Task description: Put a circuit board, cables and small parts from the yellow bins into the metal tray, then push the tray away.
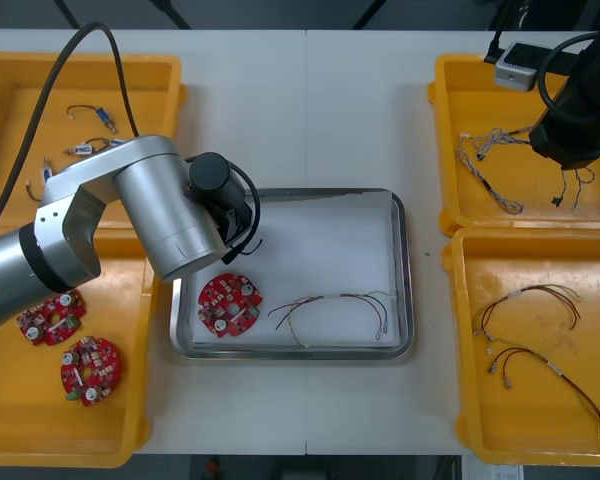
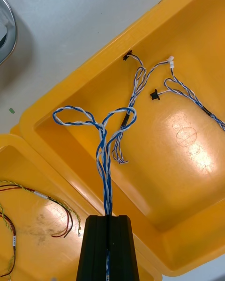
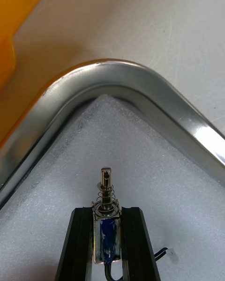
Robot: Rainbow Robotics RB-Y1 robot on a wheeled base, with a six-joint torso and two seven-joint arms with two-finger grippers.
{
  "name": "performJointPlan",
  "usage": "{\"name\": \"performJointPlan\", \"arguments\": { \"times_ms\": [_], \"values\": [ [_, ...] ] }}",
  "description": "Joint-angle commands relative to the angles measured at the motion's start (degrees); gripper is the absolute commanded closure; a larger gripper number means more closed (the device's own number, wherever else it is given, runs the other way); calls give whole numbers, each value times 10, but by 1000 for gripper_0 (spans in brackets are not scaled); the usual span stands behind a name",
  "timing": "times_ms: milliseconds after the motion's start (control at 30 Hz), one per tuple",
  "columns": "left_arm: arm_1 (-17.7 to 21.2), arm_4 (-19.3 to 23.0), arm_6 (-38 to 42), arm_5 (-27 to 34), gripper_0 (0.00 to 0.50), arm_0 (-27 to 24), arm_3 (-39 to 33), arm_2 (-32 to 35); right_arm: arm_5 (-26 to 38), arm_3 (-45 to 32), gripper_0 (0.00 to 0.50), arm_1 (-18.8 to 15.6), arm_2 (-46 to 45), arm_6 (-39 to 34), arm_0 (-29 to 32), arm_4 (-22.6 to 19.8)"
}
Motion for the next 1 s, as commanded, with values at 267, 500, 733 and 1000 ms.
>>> {"name": "performJointPlan", "arguments": {
  "times_ms": [267, 500, 733, 1000],
  "values": [
    [-5, -7, 43, -8, 142, 3, -14, -14, -5, -12, 500, 4, -17, 12, -14, 4],
    [21, 33, 59, 15, 50, -8, -71, 11, -5, -12, 500, 4, -17, 12, -14, 4],
    [58, 149, 70, 92, 0, -44, -128, 89, -5, -12, 500, 4, -17, 12, -14, 4],
    [138, 305, 61, 129, 0, -101, -103, 170, -5, -12, 500, 4, -17, 12, -14, 4]
  ]
}}
